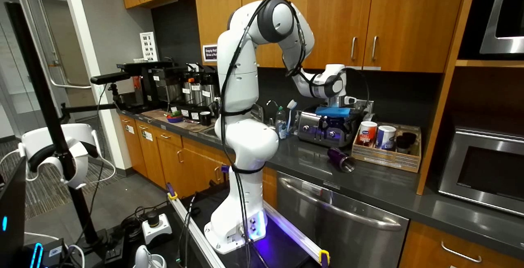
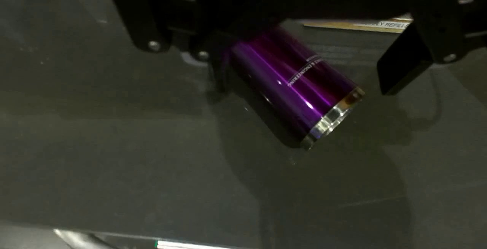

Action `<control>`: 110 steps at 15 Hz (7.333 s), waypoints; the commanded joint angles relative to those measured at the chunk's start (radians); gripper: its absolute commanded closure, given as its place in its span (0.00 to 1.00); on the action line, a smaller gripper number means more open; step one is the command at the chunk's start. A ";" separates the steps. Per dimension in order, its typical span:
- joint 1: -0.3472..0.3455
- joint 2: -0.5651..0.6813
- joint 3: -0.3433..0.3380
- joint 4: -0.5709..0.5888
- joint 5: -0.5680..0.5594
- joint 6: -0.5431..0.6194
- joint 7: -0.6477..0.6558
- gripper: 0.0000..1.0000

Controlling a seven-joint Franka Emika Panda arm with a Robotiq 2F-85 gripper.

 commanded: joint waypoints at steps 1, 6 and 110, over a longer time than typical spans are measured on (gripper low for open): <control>0.002 -0.039 0.011 -0.040 -0.112 -0.026 -0.091 0.00; 0.011 0.024 0.024 -0.029 -0.255 -0.043 -0.205 0.00; 0.007 0.356 0.016 0.158 -0.096 0.232 -0.656 0.43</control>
